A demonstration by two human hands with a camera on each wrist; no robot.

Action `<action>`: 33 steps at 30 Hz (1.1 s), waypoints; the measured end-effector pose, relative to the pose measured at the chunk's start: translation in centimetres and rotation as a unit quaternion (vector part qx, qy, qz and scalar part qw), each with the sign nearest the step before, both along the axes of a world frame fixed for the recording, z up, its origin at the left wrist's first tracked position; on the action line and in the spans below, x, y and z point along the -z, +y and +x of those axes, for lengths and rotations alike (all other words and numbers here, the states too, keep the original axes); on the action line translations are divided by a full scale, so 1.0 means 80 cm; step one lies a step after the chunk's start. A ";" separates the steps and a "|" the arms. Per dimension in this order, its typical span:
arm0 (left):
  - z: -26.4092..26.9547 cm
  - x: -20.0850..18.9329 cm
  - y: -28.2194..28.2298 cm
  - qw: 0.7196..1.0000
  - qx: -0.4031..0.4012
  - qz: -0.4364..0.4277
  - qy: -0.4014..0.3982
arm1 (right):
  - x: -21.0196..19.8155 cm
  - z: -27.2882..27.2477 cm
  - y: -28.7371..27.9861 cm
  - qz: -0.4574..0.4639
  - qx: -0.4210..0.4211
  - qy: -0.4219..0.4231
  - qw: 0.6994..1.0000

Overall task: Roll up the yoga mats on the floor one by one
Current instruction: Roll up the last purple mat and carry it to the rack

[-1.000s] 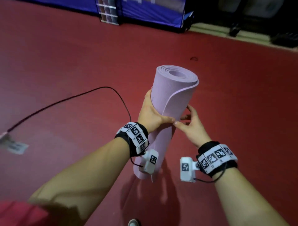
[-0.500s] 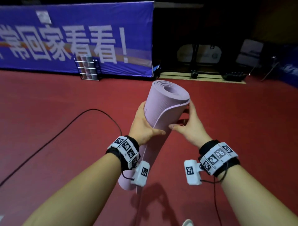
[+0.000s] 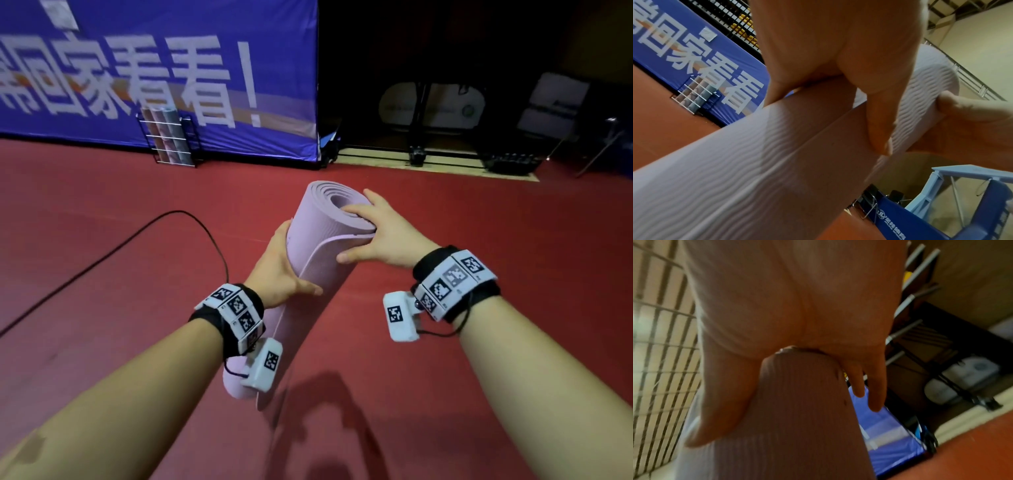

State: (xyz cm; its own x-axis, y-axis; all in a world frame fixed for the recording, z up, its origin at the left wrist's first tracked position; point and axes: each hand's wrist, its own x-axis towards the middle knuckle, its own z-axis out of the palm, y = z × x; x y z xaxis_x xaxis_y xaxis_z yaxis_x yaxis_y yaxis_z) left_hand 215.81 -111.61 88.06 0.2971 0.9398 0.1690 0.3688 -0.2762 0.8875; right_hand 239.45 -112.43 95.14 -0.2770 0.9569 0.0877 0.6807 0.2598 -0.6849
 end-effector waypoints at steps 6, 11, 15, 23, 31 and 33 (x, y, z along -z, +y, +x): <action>0.004 0.037 0.171 0.999 0.024 -0.030 0.006 | 0.051 -0.002 0.174 0.010 0.030 0.081 0.996; 0.011 0.064 0.335 0.997 0.049 -0.052 -0.009 | 0.085 -0.004 0.319 0.005 0.092 0.096 0.991; 0.025 0.051 0.456 0.996 0.077 -0.047 0.028 | 0.091 0.004 0.422 -0.033 0.127 0.105 0.986; 0.066 0.064 0.666 0.993 0.096 -0.032 0.066 | 0.108 0.053 0.609 -0.070 0.134 0.091 0.984; 0.118 0.150 0.890 0.982 0.072 -0.076 0.160 | 0.203 0.114 0.854 -0.169 0.107 0.033 0.979; 0.127 0.165 0.950 0.979 0.056 -0.092 0.174 | 0.215 0.117 0.928 -0.201 0.102 -0.003 0.974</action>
State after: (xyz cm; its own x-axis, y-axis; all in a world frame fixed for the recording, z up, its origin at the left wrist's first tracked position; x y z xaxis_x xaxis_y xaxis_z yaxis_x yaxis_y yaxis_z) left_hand 225.97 -35.64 74.88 0.4091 0.9033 -0.1295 0.6347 -0.1797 0.7515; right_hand 248.79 -38.20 77.96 -0.0761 0.9490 -0.3059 0.6946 -0.1697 -0.6991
